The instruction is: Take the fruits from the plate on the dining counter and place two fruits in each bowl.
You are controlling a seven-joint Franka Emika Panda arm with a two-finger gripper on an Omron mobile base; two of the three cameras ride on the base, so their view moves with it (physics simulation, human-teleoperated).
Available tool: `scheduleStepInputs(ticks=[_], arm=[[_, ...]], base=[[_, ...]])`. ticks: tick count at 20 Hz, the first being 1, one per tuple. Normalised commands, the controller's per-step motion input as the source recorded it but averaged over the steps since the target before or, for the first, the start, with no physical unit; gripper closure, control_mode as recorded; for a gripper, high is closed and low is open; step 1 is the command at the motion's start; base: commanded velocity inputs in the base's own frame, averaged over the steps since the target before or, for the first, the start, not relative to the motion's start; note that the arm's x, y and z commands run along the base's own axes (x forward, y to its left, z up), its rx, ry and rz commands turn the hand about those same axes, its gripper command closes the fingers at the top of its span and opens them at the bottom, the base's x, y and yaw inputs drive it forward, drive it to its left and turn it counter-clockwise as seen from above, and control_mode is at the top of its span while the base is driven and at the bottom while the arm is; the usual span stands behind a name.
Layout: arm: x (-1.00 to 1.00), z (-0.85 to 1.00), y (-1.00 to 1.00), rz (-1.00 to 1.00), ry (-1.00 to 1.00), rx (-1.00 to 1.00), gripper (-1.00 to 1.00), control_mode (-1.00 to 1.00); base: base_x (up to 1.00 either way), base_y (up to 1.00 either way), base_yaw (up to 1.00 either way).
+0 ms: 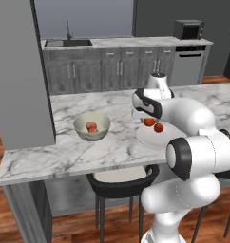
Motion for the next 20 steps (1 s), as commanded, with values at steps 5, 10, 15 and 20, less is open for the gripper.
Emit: scheduleStepInputs(ticks=[5, 10, 15, 20], arm=[[0.00, 0.00, 0.00, 0.00, 0.00, 0.00, 1.00, 1.00], [0.00, 0.00, 0.00, 0.00, 0.00, 0.00, 1.00, 1.00], [0.00, 0.00, 0.00, 0.00, 0.00, 0.00, 1.00, 1.00], [0.00, 0.00, 0.00, 0.00, 0.00, 0.00, 1.00, 1.00]], base=[[-0.30, -0.87, 0.00], [-0.29, -0.98, 0.00], [-0.16, -0.90, -0.08], [0.06, -0.44, -0.07]])
